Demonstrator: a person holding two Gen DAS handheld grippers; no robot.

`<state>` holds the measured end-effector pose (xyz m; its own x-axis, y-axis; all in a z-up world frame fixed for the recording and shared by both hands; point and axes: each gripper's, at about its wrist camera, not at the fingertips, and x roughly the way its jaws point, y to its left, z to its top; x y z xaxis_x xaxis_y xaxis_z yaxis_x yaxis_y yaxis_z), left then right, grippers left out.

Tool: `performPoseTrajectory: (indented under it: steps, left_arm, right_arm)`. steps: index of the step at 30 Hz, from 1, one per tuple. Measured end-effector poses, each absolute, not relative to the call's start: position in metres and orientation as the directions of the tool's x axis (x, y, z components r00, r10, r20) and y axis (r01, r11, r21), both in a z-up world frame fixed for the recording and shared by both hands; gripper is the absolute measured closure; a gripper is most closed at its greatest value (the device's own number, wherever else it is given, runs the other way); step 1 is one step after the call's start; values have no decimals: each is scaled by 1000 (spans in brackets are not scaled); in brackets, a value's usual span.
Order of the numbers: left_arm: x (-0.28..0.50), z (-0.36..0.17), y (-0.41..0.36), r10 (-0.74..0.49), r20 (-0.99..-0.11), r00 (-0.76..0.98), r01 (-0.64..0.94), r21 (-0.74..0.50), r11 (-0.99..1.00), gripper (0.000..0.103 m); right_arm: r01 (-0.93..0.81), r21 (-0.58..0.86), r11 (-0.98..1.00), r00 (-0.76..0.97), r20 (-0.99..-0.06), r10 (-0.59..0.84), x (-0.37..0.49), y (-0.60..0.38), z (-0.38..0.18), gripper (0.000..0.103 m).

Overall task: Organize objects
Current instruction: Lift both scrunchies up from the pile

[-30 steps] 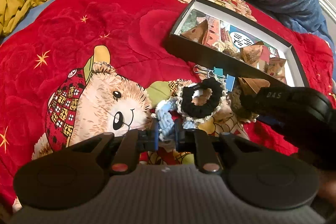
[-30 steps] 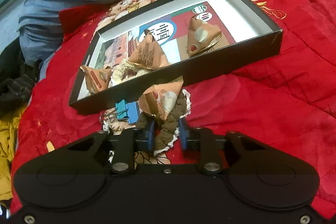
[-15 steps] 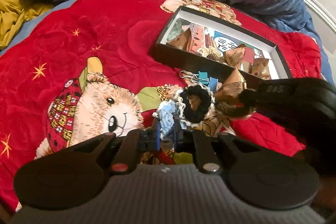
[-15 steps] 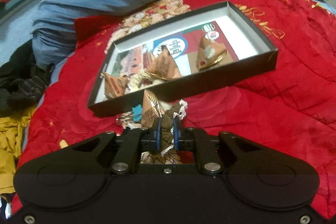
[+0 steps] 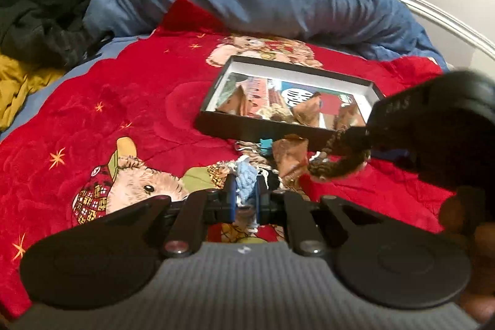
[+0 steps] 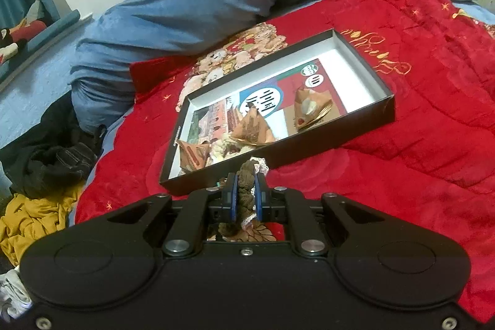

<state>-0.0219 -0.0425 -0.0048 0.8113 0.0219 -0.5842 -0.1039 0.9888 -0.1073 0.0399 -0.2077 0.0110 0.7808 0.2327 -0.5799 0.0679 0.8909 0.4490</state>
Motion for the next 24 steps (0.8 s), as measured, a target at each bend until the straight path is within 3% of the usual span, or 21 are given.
performPoseTrajectory:
  steps: [14,24]
  left_arm:
    - [-29,-2,-59,-2,-524,852,-42,-71,997,89]
    - [-25,-5,-56,-23,-547,837,-37,-99,994,89]
  right_arm:
    - [65,519,852,801,-537,266,36,-229,21,91]
    - [51,509,859,808,-527,264,34,-227,26,91]
